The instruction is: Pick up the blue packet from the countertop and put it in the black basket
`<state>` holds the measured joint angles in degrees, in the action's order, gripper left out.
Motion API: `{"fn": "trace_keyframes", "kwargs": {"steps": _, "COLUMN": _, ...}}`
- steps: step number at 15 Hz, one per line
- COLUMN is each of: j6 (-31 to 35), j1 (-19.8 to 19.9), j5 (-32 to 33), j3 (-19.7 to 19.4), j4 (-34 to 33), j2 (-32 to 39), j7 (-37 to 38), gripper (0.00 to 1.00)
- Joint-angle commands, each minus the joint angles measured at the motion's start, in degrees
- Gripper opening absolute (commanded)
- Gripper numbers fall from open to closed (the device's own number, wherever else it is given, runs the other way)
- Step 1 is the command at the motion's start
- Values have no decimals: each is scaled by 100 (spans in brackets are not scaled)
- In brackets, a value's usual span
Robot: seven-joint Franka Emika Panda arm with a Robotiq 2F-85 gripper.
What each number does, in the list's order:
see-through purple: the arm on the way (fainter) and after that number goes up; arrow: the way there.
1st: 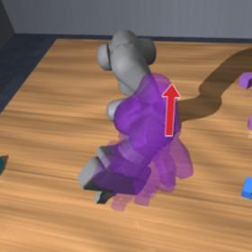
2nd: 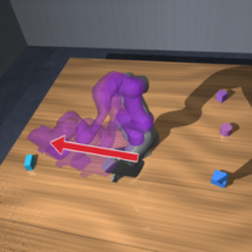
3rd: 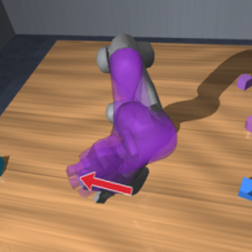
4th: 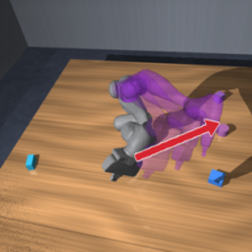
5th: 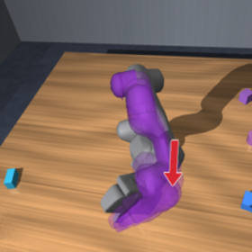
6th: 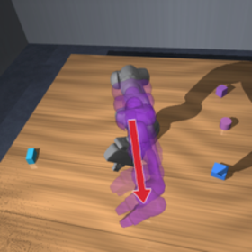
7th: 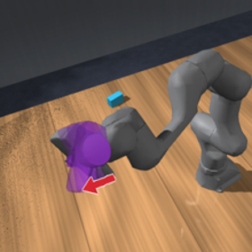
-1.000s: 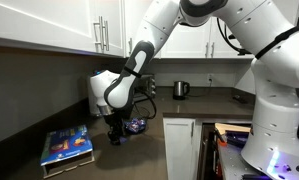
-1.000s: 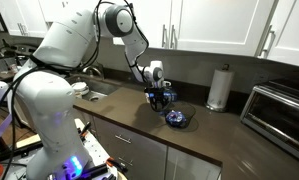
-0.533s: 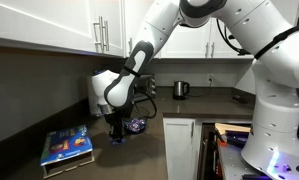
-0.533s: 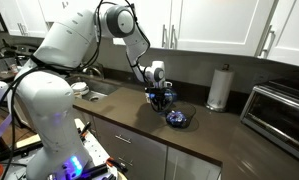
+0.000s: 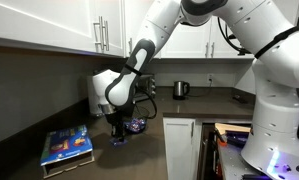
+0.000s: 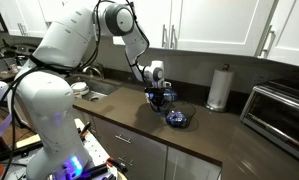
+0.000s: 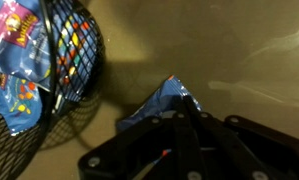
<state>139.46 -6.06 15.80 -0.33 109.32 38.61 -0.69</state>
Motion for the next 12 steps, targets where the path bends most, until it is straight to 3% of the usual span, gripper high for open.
{"fn": "trace_keyframes", "kwargs": {"steps": 1, "j6": -79, "j1": 123, "j5": -160, "j3": 117, "j4": 360, "j2": -302, "j7": -290, "gripper": 5}}
{"fn": "trace_keyframes", "kwargs": {"steps": 11, "j6": -54, "j1": 112, "j5": -106, "j3": 120, "j4": 1129, "j2": -946, "j7": -365, "gripper": 5}}
{"fn": "trace_keyframes", "kwargs": {"steps": 12, "j6": 24, "j1": 101, "j5": -82, "j3": 93, "j4": 1166, "j2": -987, "j7": -313, "gripper": 30}}
